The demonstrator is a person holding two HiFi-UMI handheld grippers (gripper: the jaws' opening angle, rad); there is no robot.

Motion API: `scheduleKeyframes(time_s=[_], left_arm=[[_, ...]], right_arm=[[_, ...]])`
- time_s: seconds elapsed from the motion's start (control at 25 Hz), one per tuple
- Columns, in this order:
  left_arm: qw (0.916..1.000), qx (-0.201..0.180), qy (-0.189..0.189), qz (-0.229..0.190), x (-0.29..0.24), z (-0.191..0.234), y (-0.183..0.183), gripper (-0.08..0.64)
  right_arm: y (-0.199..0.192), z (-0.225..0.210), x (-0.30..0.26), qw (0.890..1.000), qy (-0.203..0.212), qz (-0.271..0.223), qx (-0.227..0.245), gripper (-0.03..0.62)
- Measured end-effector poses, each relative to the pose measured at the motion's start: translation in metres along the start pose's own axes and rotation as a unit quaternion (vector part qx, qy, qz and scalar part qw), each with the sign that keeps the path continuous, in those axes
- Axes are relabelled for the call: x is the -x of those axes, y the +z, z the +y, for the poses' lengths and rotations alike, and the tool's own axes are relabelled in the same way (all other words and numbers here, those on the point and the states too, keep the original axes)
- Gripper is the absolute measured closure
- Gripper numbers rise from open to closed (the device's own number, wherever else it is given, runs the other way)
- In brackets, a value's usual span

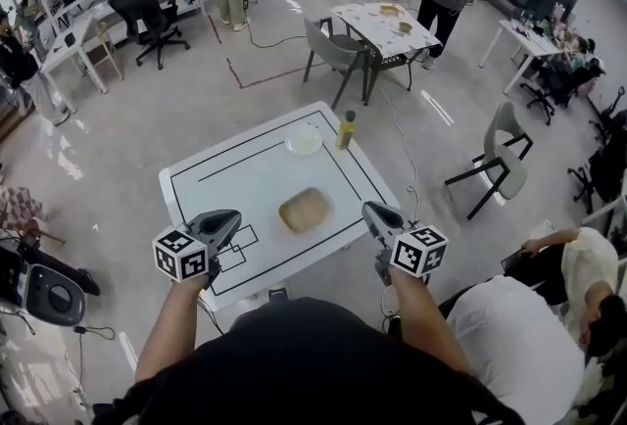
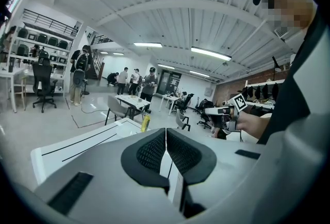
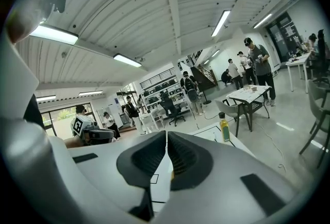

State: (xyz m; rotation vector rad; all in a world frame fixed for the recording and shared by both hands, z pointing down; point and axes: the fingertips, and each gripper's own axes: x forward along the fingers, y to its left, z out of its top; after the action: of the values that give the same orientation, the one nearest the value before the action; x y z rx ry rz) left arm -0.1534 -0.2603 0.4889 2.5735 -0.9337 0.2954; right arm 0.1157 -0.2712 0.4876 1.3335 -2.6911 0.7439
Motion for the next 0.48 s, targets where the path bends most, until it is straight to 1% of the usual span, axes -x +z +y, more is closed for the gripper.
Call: scheduleKeyframes(time_s=[0.24, 0.48], left_arm=[[1.0000, -0.001, 0.000, 0.004, -0.007, 0.010, 0.002, 0.532], [1.0000, -0.001, -0.001, 0.009, -0.017, 0.021, -0.002, 0.532]], right_arm=[[-0.005, -0.010, -0.015, 1.000, 0.004, 0.010, -0.005, 0.571], [-0.018, -0.026, -0.027, 1.000, 0.000, 0.017, -0.016, 0.571]])
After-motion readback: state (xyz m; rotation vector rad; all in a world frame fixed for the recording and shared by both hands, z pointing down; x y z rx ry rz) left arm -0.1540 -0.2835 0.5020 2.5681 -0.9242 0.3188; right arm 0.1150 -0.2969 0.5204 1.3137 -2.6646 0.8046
